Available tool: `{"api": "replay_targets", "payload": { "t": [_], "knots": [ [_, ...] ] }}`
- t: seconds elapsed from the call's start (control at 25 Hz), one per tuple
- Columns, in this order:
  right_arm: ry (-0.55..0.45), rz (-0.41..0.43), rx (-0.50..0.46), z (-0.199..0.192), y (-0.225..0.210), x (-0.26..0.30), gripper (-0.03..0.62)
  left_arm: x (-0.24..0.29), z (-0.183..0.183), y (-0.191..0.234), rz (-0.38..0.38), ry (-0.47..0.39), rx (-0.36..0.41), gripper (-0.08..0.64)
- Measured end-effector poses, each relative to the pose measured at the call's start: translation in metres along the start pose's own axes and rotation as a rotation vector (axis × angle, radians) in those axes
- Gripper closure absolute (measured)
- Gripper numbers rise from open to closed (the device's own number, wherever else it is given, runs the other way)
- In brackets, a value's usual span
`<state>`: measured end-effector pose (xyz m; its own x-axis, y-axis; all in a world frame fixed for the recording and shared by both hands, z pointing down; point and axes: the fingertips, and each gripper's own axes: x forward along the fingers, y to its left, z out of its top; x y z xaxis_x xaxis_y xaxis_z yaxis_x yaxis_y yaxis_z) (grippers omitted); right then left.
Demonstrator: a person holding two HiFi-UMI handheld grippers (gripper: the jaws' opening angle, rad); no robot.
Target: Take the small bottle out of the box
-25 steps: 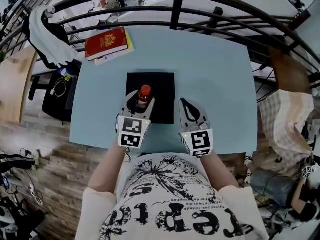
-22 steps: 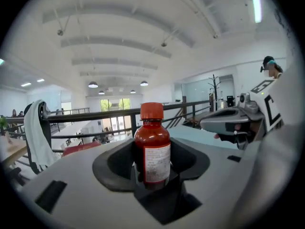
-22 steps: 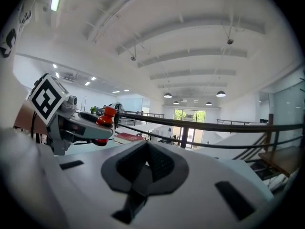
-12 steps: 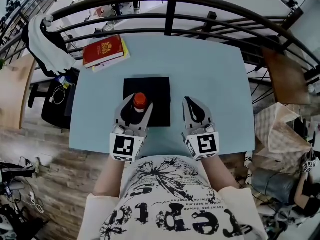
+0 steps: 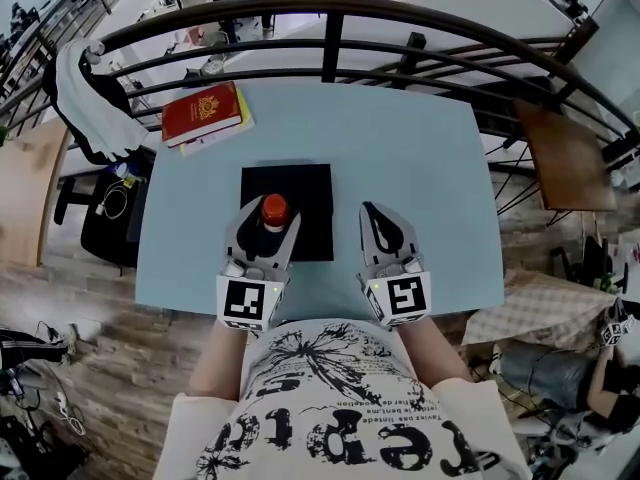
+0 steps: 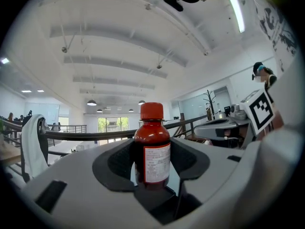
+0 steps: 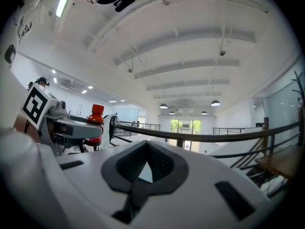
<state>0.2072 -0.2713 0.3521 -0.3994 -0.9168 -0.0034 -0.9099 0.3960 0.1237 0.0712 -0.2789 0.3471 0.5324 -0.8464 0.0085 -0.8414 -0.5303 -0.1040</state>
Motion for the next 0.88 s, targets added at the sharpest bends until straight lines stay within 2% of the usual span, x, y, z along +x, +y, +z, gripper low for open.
{"api": "replay_targets", "payload": {
  "t": [0.44, 0.88],
  "knots": [
    [0.006, 0.012, -0.025, 0.0042, -0.0017, -0.0059, 0.581, -0.0009, 0.0013, -0.0075, -0.029, 0.012, -0.011, 0.328],
    [0.009, 0.015, -0.006, 0.0025, -0.0043, -0.0043, 0.581, -0.0005, 0.0016, -0.0011, -0.003, -0.002, -0.044, 0.328]
  ]
}}
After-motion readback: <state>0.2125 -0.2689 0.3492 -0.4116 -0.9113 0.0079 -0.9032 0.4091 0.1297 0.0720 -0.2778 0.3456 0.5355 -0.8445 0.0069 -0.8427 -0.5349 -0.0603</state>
